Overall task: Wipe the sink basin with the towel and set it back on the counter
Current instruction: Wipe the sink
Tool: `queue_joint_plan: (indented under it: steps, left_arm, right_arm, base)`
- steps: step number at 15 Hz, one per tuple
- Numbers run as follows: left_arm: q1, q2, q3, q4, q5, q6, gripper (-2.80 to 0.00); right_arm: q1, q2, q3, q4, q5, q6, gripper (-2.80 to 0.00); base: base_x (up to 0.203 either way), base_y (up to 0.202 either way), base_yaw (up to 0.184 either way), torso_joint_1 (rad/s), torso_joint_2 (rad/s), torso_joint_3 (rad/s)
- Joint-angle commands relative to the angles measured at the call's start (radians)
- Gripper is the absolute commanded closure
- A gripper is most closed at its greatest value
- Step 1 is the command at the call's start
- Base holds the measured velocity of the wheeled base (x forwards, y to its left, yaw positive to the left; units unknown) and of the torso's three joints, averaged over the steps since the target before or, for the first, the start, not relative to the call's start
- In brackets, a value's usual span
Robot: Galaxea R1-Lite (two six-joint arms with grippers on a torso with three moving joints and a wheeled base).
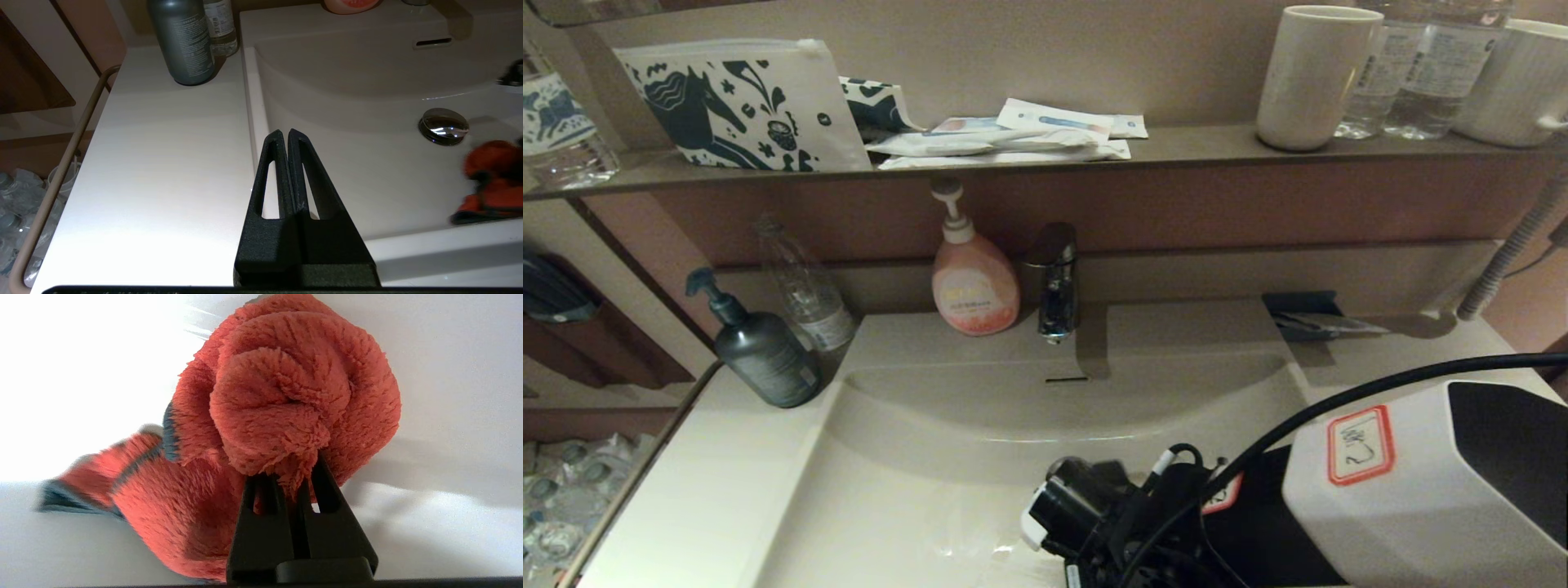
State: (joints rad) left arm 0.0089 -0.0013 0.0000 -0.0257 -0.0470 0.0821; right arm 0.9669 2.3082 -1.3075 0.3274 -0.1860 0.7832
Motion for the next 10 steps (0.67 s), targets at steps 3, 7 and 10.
queue_joint_plan:
  steps: [3,7,10]
  left_arm:
    - [0.000,0.001,0.000,0.000,-0.001,0.001,0.00]
    - [0.000,0.001,0.000,0.000,-0.001,0.001,0.00]
    - [0.000,0.001,0.000,0.000,-0.001,0.001,0.00]
  right_arm:
    - [0.028,0.148,-0.265,0.016,0.031,0.002,0.00]
    - [0.045,0.301,-0.587,0.206,0.001,-0.004,0.00]
    - [0.009,0.304,-0.529,0.295,-0.111,-0.001,0.00]
  base:
    - [0.000,0.000,0.000,0.000,0.00,0.000]
    - [0.000,0.000,0.000,0.000,0.00,0.000]
    - [0.000,0.000,0.000,0.000,0.00,0.000]
